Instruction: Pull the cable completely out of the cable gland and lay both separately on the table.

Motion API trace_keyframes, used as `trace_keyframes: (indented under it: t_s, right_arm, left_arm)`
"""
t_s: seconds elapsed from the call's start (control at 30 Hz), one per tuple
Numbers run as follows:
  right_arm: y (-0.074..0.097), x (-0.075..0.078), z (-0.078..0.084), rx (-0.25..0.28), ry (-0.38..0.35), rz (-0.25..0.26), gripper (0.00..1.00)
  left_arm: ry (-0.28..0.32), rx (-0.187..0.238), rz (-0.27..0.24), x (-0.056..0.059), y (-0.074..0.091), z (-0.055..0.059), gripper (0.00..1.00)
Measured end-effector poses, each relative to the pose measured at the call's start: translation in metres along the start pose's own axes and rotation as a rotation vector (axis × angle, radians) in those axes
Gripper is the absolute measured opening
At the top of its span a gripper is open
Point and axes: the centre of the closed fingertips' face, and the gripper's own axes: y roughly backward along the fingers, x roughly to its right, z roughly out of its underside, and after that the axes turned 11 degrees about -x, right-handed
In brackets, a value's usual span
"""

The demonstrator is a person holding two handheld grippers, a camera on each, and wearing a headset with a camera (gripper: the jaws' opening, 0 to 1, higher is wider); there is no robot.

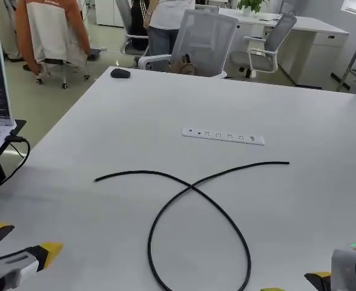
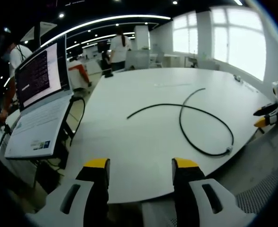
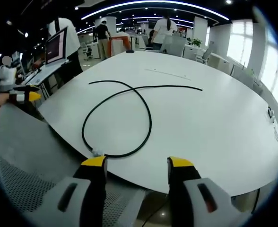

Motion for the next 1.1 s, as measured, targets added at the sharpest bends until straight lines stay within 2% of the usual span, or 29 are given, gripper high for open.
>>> trace_keyframes:
  t_s: [0.9, 1.03, 1.1]
  right_arm:
    - [-0.002, -0.002, 0.000, -0.008, -0.007, -0.018, 0.52]
    - [-0.002, -0.002, 0.000, -0.006, -0.006, -0.021, 0.52]
    - [-0.002, -0.002, 0.000, -0.008, -0.004, -0.021, 0.52]
  left_arm:
    - [0.002, -0.001, 0.016, 0.001, -0.002, -0.001, 0.51]
    - [-0.032, -0.029, 0.016, 0.004, -0.004, 0.002, 0.51]
    - [-0.053, -0.065, 0.059, 0.013, -0.007, 0.006, 0.49]
